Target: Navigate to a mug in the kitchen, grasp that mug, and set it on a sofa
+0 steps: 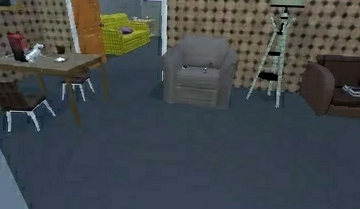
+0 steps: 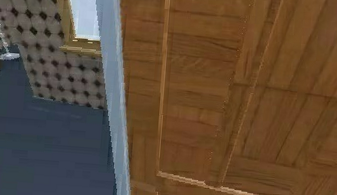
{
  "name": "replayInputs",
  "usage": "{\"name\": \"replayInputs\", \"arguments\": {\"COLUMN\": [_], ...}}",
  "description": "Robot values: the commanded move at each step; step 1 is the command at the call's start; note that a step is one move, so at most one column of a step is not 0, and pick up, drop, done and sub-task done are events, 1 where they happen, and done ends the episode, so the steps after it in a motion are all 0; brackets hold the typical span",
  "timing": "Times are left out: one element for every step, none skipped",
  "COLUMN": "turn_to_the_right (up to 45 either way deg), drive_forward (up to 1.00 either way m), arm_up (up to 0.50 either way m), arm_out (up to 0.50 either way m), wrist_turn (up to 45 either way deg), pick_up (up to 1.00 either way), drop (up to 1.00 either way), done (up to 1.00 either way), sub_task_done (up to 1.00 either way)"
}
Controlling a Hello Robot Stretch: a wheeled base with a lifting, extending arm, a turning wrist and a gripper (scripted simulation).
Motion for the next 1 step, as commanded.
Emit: {"name": "replayInputs", "arguments": {"turn_to_the_right": [9.0], "drive_forward": [0.00], "arm_up": [0.00], "arm_out": [0.00], "wrist_turn": [0.0], "pick_up": [0.00], "drop": [0.00], "done": [0.00], "sub_task_done": [0.00]}}
